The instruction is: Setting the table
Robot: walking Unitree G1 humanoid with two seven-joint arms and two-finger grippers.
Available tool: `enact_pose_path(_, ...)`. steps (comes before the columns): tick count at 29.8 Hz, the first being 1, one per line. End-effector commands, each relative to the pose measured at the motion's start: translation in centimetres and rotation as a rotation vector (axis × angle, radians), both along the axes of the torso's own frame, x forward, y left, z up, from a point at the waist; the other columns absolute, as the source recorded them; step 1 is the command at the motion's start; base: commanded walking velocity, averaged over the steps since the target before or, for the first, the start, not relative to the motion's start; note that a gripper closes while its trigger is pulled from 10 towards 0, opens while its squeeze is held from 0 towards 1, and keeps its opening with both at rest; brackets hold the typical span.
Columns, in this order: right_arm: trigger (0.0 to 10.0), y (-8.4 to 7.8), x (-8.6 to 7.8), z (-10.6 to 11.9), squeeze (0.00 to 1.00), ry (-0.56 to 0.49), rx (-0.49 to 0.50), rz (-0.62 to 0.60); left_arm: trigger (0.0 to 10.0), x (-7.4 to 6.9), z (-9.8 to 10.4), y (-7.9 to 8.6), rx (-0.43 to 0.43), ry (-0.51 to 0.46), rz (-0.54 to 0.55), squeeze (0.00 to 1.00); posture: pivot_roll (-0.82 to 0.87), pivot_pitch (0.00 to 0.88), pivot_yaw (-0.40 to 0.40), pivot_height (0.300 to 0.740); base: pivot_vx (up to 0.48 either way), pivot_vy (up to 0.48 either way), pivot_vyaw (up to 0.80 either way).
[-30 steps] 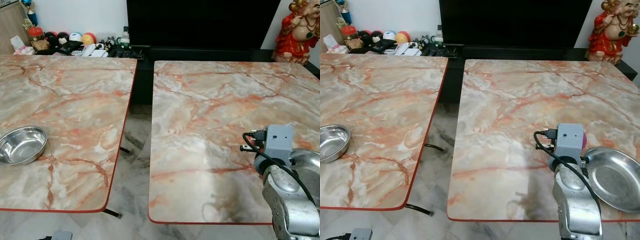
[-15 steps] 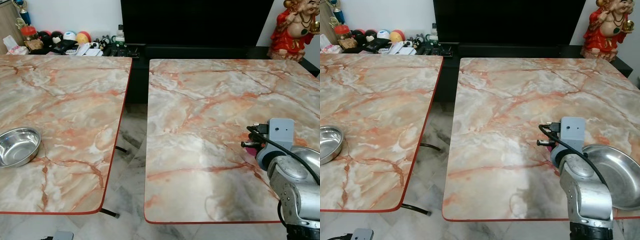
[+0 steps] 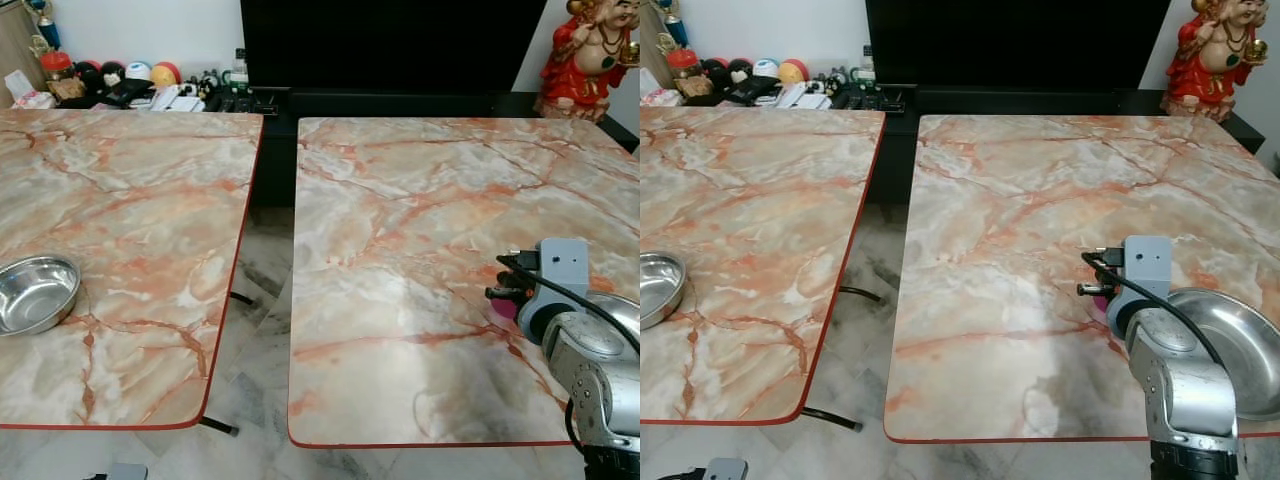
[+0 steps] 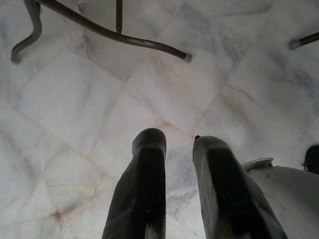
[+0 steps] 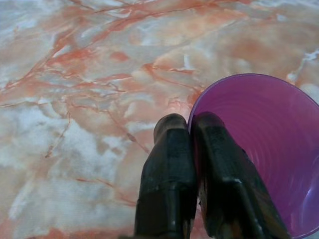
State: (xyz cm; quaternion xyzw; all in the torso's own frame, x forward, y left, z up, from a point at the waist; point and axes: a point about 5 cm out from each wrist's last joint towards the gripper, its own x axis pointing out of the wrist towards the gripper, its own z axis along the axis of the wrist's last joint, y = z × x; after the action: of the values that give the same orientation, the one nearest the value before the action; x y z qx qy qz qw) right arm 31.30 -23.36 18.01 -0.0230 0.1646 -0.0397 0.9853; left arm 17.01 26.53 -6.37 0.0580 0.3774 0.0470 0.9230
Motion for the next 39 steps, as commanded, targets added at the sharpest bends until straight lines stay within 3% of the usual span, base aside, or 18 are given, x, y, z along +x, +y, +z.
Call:
enact_pose_path(1,10.0,-0.05,0.08,0.22,0.96,0.007,-0.003,0.006,10.0,-0.84,-0.44,-0.05,-0.008,0.032,0.002,0.0,-0.06,0.148,-0.01,0.74,0.0,0.0,0.0)
enact_pose_path(9,10.0,-0.1,0.04,0.06,0.91,0.016,-0.009,-0.001,10.0,-0.9,-0.47,-0.03,-0.009,0.035,0.003,0.0,-0.06,0.149,-0.011,0.74,0.0,0.0,0.0)
enact_pose_path(10,10.0,-0.13,0.0,0.01,0.77,0.018,-0.011,-0.005,10.0,-0.92,-0.49,-0.05,-0.009,0.036,0.001,0.0,-0.06,0.147,-0.011,0.74,0.0,0.0,0.0)
enact_pose_path(11,10.0,-0.13,0.0,0.01,0.77,0.018,-0.011,-0.005,10.0,-0.92,-0.49,-0.05,-0.009,0.036,0.001,0.0,-0.06,0.147,-0.011,0.74,0.0,0.0,0.0)
enact_pose_path(12,10.0,-0.17,-0.01,0.0,0.2,0.017,-0.017,-0.008,10.0,-0.92,-0.49,-0.06,-0.009,0.037,0.0,0.0,-0.06,0.148,-0.01,0.74,0.0,0.0,0.0)
enact_pose_path(13,10.0,-0.2,-0.02,0.02,0.0,0.017,-0.023,-0.01,10.0,-0.93,-0.5,-0.07,-0.009,0.037,0.0,0.0,-0.06,0.148,-0.01,0.74,0.0,0.0,0.0)
enact_pose_path(23,10.0,-0.76,0.02,-0.45,0.0,0.031,-0.068,-0.036,10.0,-1.03,-0.53,0.02,-0.007,0.044,0.001,0.0,-0.05,0.146,-0.011,0.74,0.0,0.0,0.0)
enact_pose_path(39,10.0,-0.49,0.37,-0.12,0.0,0.006,-0.048,-0.027,10.0,-1.12,-0.58,0.02,-0.006,0.049,0.0,0.0,-0.05,0.144,-0.013,0.74,0.0,0.0,0.0)
